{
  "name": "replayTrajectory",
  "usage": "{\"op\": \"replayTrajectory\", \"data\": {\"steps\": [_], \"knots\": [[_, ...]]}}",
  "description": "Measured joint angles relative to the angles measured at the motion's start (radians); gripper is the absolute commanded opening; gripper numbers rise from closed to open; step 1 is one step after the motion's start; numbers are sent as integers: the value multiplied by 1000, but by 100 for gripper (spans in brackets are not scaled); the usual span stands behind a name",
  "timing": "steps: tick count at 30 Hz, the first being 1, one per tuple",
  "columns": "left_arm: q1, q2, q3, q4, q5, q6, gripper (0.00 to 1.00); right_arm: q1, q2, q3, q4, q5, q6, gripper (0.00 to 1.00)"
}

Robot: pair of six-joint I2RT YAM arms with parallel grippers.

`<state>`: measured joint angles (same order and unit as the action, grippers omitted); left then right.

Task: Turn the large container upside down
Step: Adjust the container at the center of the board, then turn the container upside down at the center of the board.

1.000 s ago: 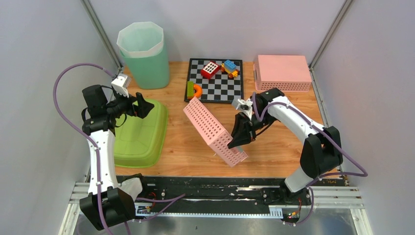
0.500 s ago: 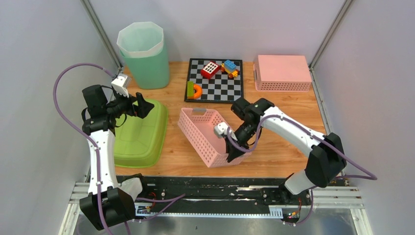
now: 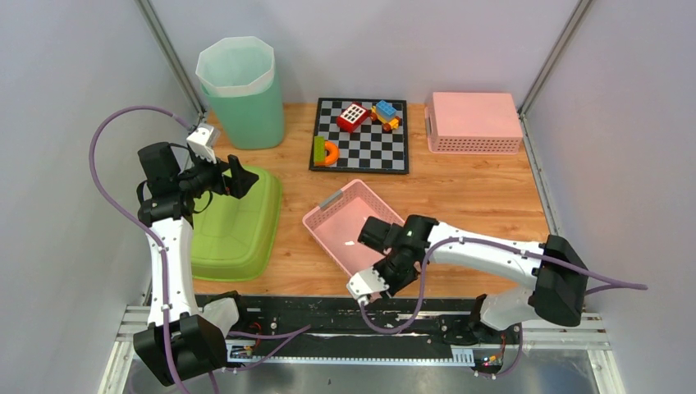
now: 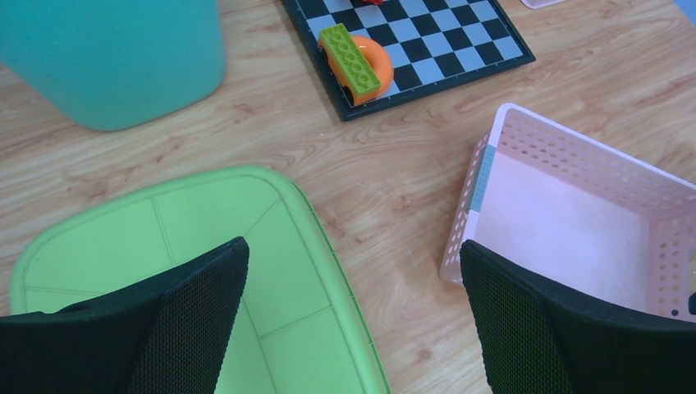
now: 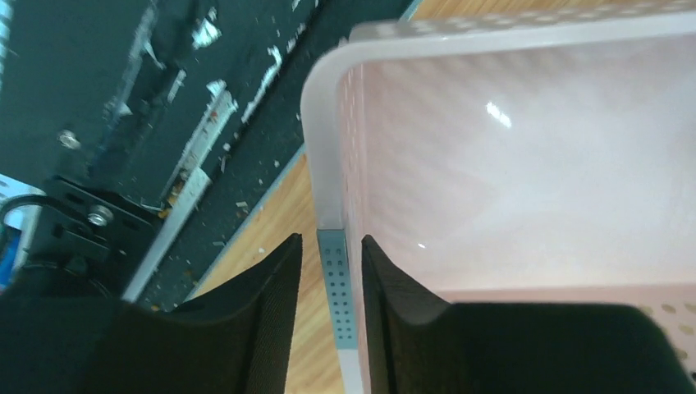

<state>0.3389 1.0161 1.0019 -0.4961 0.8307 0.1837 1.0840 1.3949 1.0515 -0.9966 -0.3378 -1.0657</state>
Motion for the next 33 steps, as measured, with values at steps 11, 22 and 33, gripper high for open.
{"op": "replayTrajectory", "data": {"steps": [11, 22, 33], "knots": [[0, 0, 0, 0, -2, 0, 100, 134, -158, -196, 203, 400, 38, 50], [0, 10, 0, 0, -38, 3, 100, 140, -487, -536, 518, 485, -24, 54], [0, 24, 0, 0, -84, 9, 100, 177, -624, -758, 850, 541, -154, 43]]}}
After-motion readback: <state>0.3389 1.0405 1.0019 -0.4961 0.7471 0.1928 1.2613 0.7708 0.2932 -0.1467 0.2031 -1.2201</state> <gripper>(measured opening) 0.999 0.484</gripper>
